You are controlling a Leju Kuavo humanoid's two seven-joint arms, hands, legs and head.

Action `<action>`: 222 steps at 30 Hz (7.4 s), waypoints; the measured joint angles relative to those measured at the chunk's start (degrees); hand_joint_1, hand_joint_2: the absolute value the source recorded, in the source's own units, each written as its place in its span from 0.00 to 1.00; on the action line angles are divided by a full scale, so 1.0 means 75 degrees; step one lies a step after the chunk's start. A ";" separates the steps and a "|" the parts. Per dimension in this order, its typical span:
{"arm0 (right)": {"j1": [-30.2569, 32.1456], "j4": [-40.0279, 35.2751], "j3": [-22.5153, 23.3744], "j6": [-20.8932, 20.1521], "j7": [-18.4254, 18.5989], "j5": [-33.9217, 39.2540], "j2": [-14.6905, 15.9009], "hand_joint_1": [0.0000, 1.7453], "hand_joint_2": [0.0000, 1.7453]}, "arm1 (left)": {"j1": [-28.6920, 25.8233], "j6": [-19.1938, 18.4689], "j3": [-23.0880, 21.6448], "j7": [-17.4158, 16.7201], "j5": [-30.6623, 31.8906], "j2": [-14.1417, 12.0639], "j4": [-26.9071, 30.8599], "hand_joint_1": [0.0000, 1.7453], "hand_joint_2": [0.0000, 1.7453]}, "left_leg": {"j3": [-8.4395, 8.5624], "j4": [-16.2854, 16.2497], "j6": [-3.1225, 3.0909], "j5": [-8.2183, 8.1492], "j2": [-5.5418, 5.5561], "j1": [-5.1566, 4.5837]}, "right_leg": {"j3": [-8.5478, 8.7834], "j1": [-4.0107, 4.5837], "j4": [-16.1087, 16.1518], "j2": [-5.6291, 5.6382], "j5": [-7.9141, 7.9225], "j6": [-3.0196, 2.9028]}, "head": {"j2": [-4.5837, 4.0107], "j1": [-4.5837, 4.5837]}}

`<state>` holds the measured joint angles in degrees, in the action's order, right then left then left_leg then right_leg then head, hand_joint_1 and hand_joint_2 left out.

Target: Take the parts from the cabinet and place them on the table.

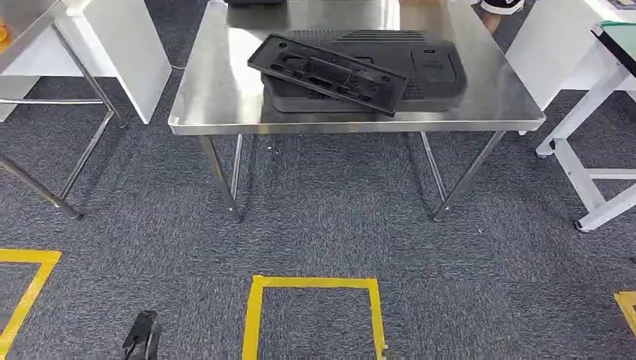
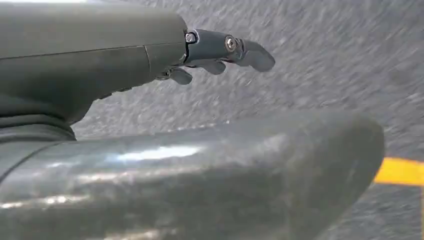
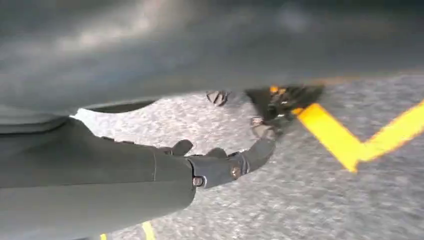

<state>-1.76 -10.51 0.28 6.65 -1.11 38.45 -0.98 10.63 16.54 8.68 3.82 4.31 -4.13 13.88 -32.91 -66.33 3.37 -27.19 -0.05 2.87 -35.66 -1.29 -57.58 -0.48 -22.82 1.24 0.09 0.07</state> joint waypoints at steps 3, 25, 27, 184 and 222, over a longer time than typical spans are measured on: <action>-0.0024 0.0000 -0.0061 0.0093 0.0125 -0.0119 -0.0061 0.00 0.00 | -0.0011 -0.0157 -0.0052 -0.0413 -0.0009 0.0285 -0.0075 0.00 0.00 | 0.0277 0.0687 -0.0167 -0.0517 0.0077 -0.0116 | -0.0223 0.0052 -0.0218 -0.0007 0.0116 0.0159 | 0.0000 0.0011; -0.0078 0.0000 -0.0402 0.0076 0.0233 -0.0521 -0.0108 0.00 0.00 | -0.0457 -0.0513 -0.0052 -0.1486 -0.0120 0.0903 -0.0361 0.00 0.00 | -0.1292 0.0010 -0.0231 -0.0114 -0.0011 -0.0154 | 0.1348 0.0183 0.0435 -0.0138 -0.0903 -0.0327 | 0.0000 -0.0075; -0.0040 0.0000 -0.0478 0.0026 0.0233 -0.0594 -0.0122 0.00 0.00 | -0.0522 -0.0545 -0.0052 -0.1530 -0.0149 0.0897 -0.0379 0.00 0.00 | -0.1532 -0.1080 -0.0166 -0.0512 0.0024 -0.0155 | 0.1187 0.0208 0.0407 -0.0232 -0.0794 -0.0325 | 0.0000 -0.0061; -0.0051 0.0061 -0.1440 -0.0428 0.0574 -0.1399 0.0160 0.00 0.00 | -0.0530 -0.1527 0.0968 -0.1031 -0.1081 0.1151 -0.0414 0.00 0.00 | -0.0405 0.0448 -0.0271 0.0170 -0.0299 -0.0264 | 0.0835 0.0095 0.0053 -0.0700 -0.0693 -0.0213 | 0.0000 0.0015; -0.0129 0.0061 -0.1498 -0.0490 0.0542 -0.1472 0.0236 0.00 0.00 | -0.0385 -0.1638 0.0994 -0.1025 -0.1102 0.1136 -0.0423 0.00 0.00 | -0.0211 0.1035 -0.0621 0.0292 -0.0125 -0.0301 | 0.0691 0.0162 -0.0343 -0.0452 -0.0991 0.0039 | 0.0000 -0.0021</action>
<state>-2.72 -10.05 -10.95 2.97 2.95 27.41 0.79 7.74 4.26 16.13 -3.87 -3.96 4.39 10.71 -34.49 -58.57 -1.28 -25.00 -0.99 0.61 -30.47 -0.07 -60.15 -3.87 -30.26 1.53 0.09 -0.09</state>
